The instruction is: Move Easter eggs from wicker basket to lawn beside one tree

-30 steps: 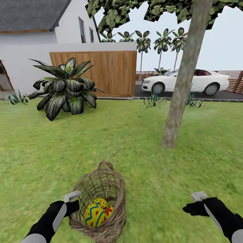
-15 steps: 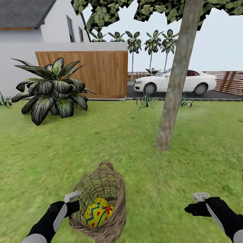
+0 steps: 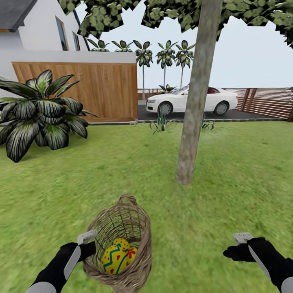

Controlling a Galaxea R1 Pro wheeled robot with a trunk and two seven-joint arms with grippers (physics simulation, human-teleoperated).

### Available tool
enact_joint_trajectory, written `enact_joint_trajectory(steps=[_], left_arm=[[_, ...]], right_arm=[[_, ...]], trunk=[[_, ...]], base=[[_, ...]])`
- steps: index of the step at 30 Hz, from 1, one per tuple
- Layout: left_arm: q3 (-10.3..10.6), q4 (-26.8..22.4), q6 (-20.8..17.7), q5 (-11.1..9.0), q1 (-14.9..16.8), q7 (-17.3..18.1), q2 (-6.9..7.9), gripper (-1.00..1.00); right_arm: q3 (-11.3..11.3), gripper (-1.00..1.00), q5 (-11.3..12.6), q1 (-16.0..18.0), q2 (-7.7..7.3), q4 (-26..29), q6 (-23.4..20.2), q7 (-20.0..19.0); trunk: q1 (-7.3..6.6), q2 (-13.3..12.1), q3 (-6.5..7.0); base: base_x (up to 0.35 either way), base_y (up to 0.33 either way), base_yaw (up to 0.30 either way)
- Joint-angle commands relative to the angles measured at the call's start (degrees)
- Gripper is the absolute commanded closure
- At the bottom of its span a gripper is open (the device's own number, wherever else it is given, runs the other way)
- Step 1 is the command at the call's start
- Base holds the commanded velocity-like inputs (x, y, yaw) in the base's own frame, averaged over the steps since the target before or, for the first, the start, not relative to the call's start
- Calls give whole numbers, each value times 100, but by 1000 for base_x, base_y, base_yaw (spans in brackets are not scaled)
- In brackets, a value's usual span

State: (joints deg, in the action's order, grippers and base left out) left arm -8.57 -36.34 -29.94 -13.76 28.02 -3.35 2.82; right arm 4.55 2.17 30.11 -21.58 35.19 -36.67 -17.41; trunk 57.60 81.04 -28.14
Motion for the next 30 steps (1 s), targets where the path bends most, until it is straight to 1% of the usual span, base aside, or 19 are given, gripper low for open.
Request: enact_joint_trajectory(steps=[1,6,16,23,27,30], left_arm=[[-4,-14,-30,-89,2,-27,4,100],[-4,-6,-30,-87,2,-34,-1,100],[-4,-5,-30,-92,2,-35,-10,100],[-13,-5,-21,-93,2,-35,-10,100],[-11,-5,-21,-92,2,-35,-55,100],[-10,-5,-21,-92,2,-35,-62,100]], right_arm=[[26,-100,25,4,-10,5,-25,1],[11,-100,39,3,-43,5,-24,1],[32,-100,44,3,-25,5,-24,8],[21,-100,38,3,-55,5,-24,9],[28,-100,38,3,-47,3,-25,9],[40,-100,38,3,-32,5,-27,9]], trunk=[[3,3,-2],[3,3,15],[3,3,16],[3,3,12],[3,3,12],[3,3,12]], base=[[338,0,-199],[338,0,-194],[338,0,-183],[338,0,-55],[338,0,-1],[338,0,0]])
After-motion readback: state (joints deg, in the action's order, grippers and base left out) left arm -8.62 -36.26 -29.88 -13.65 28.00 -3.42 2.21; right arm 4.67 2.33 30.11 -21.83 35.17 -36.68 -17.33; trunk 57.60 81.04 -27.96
